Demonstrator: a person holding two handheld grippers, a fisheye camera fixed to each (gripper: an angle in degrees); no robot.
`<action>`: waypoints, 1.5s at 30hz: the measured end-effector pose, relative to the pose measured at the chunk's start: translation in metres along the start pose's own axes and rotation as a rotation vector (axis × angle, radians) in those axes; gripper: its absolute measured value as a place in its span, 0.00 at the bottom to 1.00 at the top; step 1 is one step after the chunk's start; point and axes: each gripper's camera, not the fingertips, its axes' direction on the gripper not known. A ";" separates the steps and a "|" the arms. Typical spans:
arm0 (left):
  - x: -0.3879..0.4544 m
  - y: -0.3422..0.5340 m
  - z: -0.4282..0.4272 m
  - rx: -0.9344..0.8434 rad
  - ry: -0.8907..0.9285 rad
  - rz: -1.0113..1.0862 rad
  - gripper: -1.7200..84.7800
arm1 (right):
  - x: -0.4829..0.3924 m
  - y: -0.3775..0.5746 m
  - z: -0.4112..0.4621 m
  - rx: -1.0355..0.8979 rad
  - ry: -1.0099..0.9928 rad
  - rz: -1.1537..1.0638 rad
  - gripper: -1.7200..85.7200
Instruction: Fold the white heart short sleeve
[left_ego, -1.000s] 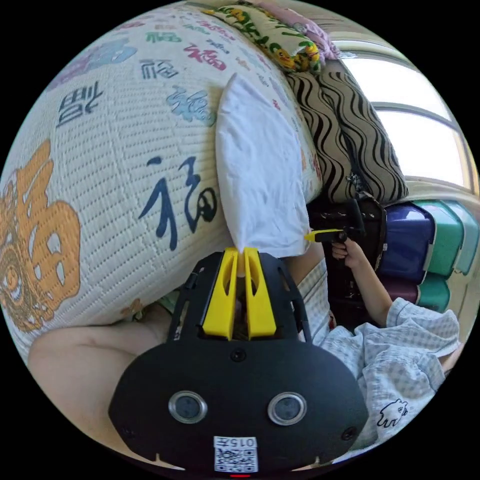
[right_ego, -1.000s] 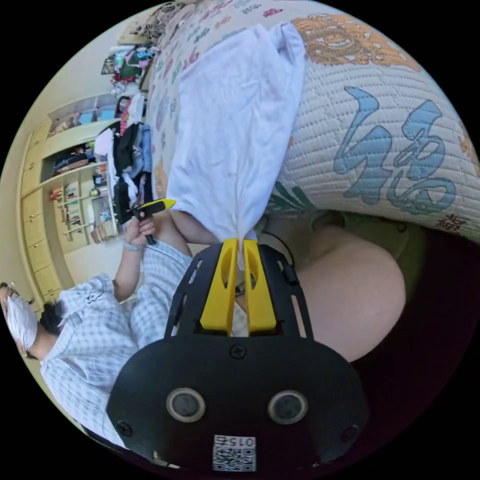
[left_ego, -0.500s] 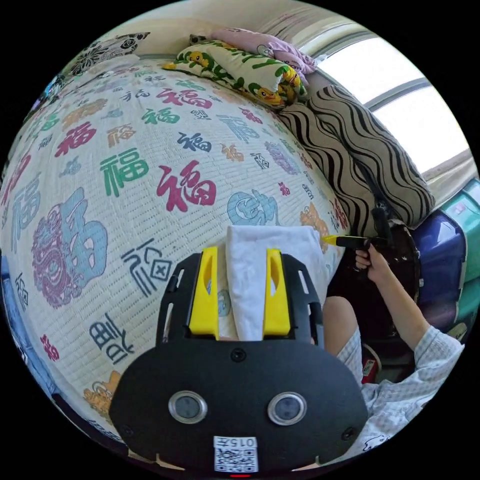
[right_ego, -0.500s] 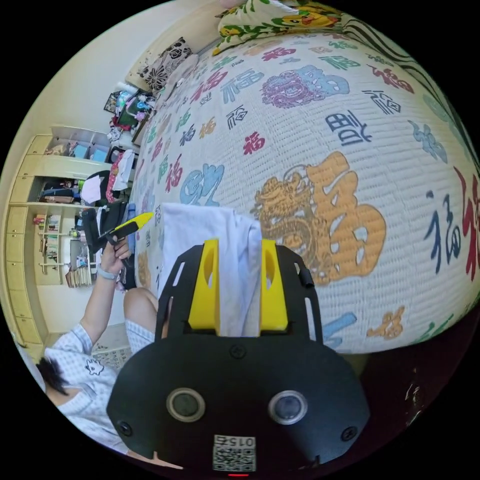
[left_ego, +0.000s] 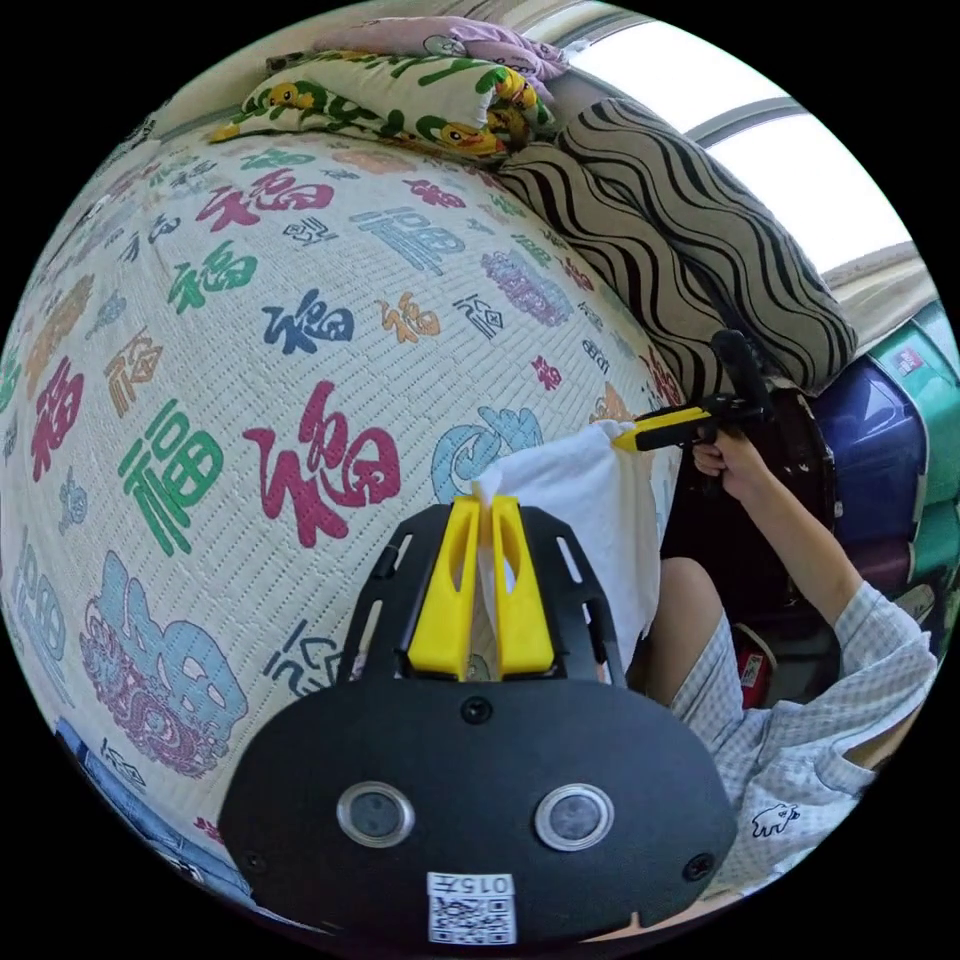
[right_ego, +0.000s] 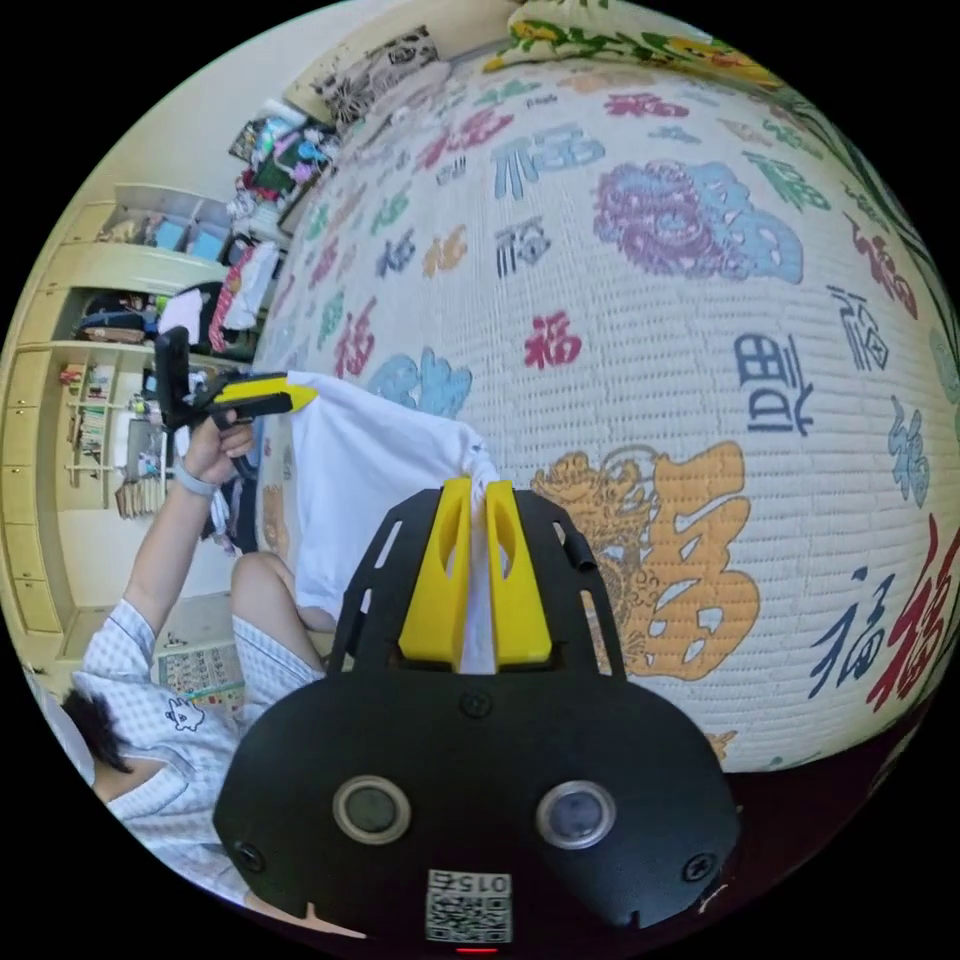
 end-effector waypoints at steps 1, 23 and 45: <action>0.002 -0.001 -0.011 0.048 -0.012 0.012 0.03 | 0.003 -0.001 -0.010 0.063 -0.033 0.001 0.05; 0.077 0.237 -0.009 -0.073 0.112 0.235 0.04 | -0.003 0.175 0.132 -0.177 0.018 -0.217 0.07; 0.100 0.249 -0.048 0.067 0.080 -0.108 0.12 | 0.078 0.115 0.231 0.056 -0.040 -0.016 0.07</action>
